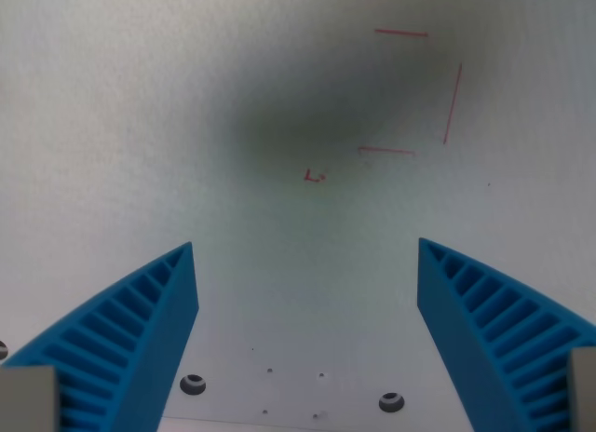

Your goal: Rotate around gripper positive x

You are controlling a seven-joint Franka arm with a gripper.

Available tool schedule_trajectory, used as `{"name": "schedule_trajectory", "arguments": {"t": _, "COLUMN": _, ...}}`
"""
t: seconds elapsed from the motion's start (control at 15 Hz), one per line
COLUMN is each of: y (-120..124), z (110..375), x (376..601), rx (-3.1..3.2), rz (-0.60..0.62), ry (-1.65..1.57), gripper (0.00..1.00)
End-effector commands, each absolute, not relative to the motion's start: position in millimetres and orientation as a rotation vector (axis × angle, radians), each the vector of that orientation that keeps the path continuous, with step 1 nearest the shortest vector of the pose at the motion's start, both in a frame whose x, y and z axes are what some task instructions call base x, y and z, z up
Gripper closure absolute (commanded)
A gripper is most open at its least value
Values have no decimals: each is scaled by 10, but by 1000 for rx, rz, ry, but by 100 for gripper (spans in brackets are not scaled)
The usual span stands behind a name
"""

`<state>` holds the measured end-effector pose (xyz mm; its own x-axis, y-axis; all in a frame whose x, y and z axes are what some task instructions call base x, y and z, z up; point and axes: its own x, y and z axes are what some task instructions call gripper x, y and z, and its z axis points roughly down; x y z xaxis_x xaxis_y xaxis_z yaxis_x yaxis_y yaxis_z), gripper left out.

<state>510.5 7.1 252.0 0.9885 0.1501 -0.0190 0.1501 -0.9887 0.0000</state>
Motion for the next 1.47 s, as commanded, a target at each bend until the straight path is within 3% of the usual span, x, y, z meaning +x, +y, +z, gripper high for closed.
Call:
{"name": "schedule_trajectory", "arguments": {"t": 0.07, "y": 70, "z": 2542, "x": 5108, "rx": 3143, "rz": -24, "ry": 237, "gripper": 0}}
{"name": "schedule_trajectory", "arguments": {"t": 1.47, "y": 70, "z": 2542, "x": 5108, "rx": 3386, "rz": -57, "ry": 252, "gripper": 0}}
